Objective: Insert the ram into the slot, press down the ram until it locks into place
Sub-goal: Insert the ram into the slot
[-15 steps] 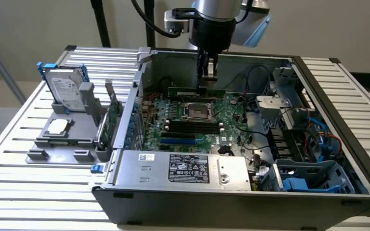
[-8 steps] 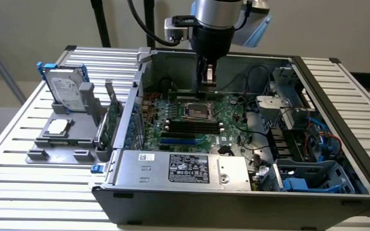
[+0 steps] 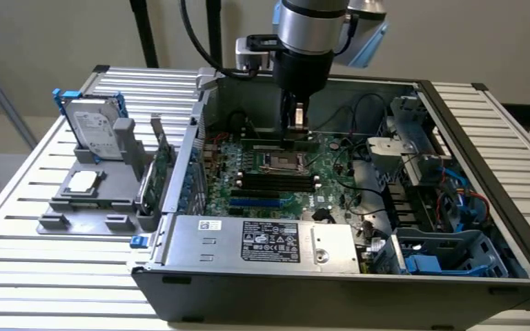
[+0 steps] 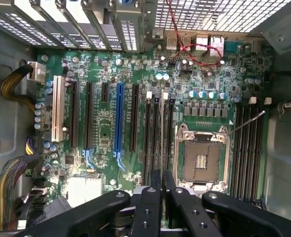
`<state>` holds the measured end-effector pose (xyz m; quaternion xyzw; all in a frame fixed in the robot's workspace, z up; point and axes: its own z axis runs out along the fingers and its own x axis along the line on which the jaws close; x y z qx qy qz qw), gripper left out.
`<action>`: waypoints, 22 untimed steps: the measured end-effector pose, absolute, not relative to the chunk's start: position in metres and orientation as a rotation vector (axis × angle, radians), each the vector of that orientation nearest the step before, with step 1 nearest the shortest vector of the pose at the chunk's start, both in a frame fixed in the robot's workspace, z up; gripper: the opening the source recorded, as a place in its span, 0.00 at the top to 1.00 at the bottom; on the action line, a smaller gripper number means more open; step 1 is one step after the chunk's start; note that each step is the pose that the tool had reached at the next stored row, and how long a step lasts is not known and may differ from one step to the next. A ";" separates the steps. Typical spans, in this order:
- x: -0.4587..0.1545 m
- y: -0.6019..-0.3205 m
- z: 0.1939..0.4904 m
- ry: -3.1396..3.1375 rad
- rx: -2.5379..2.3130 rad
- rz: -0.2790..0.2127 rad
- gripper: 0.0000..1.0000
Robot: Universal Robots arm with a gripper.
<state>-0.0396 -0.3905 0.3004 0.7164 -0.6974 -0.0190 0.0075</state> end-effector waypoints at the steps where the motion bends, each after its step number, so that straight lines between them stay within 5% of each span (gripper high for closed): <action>1: -0.040 -0.391 0.299 -2.181 2.240 -0.059 0.87; 22: -0.037 -0.400 0.261 -2.201 2.235 -0.042 0.87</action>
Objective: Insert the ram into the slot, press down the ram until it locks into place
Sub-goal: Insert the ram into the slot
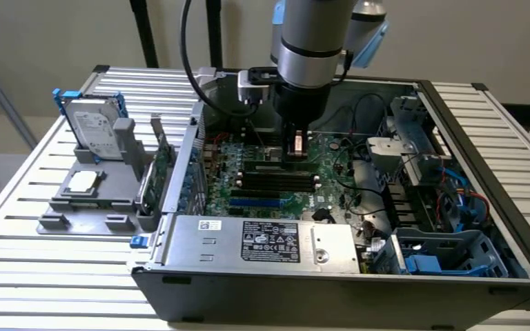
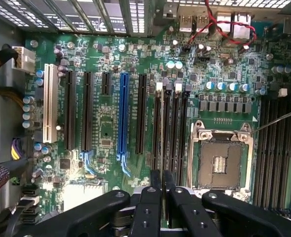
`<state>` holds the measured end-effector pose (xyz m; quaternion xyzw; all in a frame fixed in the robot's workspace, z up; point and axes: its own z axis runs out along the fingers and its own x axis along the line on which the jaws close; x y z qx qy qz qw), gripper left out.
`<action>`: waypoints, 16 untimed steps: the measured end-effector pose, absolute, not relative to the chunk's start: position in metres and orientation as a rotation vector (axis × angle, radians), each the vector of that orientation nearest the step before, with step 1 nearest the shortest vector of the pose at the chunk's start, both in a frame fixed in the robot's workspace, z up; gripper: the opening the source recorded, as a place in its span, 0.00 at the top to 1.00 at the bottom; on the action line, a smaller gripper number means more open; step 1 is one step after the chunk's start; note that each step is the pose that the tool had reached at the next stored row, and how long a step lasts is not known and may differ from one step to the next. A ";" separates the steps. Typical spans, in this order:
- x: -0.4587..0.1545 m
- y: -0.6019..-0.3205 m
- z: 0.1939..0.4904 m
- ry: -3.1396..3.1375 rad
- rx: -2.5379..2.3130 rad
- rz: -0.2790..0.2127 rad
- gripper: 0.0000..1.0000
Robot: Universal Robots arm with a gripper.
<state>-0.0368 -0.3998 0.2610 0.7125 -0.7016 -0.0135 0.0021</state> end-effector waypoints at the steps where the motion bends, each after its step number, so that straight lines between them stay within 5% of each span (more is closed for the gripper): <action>1: -0.037 -0.400 0.260 -2.206 2.231 -0.042 0.87; 16: -0.038 -0.391 0.244 -2.218 2.177 0.017 0.87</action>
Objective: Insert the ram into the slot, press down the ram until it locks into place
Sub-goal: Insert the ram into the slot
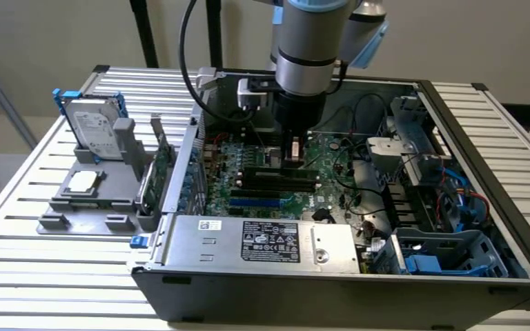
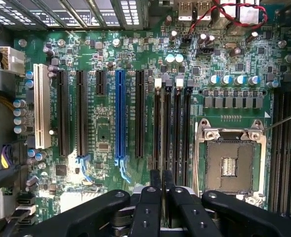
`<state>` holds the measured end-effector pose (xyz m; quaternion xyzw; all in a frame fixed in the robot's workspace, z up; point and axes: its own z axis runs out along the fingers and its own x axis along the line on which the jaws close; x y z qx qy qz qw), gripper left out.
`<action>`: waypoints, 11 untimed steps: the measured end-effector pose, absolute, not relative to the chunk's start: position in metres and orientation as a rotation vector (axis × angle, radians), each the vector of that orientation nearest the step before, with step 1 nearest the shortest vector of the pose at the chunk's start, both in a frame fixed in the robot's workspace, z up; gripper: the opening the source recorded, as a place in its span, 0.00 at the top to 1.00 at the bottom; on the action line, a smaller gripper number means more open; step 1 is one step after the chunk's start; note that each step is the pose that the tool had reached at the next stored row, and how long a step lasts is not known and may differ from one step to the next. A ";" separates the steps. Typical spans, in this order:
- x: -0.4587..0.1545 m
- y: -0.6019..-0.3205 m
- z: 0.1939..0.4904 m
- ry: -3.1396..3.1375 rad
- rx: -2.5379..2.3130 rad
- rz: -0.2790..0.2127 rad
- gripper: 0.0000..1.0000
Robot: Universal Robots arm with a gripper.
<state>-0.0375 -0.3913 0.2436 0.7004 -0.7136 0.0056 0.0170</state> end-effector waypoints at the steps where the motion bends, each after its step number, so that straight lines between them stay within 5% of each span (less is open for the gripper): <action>1: -0.038 -0.391 0.243 -2.217 2.175 0.021 0.87; 11: -0.040 -0.391 0.238 -2.220 2.175 0.036 0.87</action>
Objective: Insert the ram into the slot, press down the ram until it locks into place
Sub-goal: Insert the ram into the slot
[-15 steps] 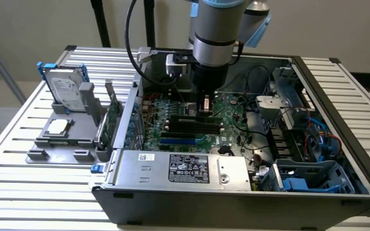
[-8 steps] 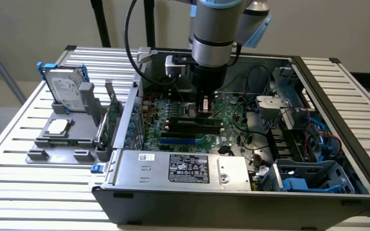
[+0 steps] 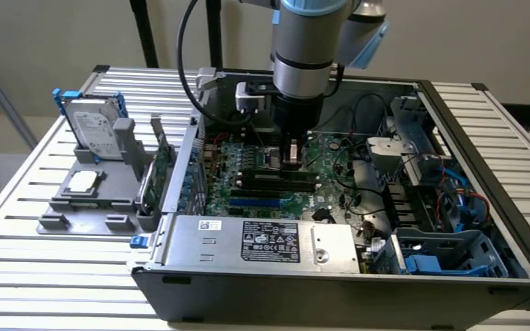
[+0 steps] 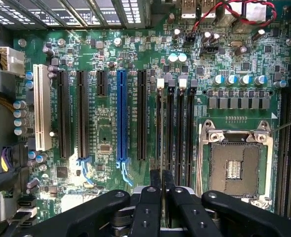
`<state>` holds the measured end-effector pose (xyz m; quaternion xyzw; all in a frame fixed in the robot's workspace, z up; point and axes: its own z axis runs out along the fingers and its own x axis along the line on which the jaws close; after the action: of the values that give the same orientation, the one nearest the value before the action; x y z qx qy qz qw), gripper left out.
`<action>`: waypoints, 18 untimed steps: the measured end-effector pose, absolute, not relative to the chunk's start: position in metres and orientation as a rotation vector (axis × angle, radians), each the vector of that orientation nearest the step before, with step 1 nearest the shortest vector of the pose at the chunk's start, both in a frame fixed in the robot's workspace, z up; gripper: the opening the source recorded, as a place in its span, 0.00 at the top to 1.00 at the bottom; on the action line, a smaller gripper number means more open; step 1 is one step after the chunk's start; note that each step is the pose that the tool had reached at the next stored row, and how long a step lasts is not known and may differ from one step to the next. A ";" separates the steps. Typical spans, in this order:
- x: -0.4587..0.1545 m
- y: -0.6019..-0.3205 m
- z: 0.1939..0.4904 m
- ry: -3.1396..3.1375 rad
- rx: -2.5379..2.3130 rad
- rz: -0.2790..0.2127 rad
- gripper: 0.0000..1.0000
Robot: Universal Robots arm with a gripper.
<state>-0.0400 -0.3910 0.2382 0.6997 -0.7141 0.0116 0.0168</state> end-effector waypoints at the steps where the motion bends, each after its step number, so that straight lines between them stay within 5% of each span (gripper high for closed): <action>1: -0.040 -0.391 0.238 -2.220 2.175 0.037 0.87; 18: -0.040 -0.391 0.235 -2.221 2.176 0.039 0.87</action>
<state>-0.0402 -0.3910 0.2348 0.6997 -0.7142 0.0126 0.0158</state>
